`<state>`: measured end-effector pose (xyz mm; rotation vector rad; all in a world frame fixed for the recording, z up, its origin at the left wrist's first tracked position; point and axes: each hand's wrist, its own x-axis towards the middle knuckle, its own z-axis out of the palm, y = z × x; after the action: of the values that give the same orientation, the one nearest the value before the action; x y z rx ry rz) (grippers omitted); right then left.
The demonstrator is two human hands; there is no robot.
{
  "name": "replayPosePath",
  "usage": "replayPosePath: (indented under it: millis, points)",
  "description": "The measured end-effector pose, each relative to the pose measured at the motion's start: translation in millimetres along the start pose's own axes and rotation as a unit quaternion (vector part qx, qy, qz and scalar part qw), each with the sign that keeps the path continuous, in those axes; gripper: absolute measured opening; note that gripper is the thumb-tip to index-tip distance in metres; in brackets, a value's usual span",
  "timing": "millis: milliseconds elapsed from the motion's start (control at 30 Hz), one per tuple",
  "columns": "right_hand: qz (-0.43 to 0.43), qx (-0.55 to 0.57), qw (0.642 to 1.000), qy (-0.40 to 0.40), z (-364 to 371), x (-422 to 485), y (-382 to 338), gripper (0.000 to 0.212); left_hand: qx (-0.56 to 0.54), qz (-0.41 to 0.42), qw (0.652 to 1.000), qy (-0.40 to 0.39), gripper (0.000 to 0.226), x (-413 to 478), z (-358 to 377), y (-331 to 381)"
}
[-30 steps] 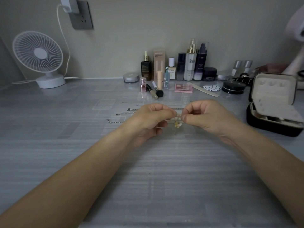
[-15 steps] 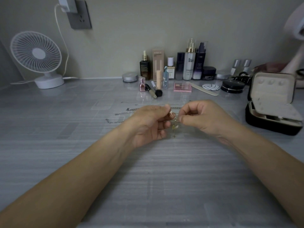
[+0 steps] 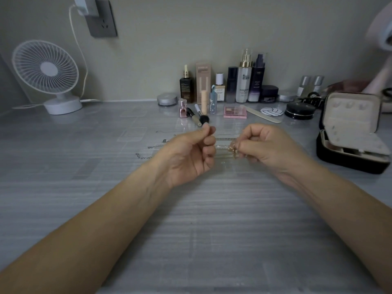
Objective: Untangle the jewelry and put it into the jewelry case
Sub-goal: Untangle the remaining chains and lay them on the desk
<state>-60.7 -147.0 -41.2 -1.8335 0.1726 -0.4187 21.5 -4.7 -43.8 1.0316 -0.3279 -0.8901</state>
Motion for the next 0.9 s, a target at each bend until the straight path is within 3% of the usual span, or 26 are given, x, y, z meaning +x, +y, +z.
replayPosePath:
  millis: [167, 267, 400, 533, 900]
  points:
    - [0.015, 0.045, 0.999, -0.002, -2.0, 0.1, -1.9, 0.022, 0.099, 0.017, 0.994, 0.037, 0.014, 0.1, 1.1, -1.2]
    - [0.017, 0.048, 0.999, -0.005, -2.7, 0.1, -2.0, 0.021, 0.225, 0.071, 0.969, 0.067, 0.014, 0.2, 3.4, -5.9]
    - [0.023, 0.048, 0.999, -0.006, -2.6, -0.5, -2.0, 0.019, 0.302, 0.108, 0.944, 0.081, 0.018, -2.7, 5.7, -6.8]
    - [0.033, 0.055, 0.998, -0.003, -2.7, -0.3, -2.0, 0.020, 0.418, 0.122, 0.895, 0.096, 0.017, -7.8, 10.4, -7.0]
    - [0.037, 0.035, 0.999, 0.016, -7.0, 2.9, -2.4, 0.024, 0.481, 0.195, 0.848, 0.105, 0.025, -10.4, 11.0, -4.8]
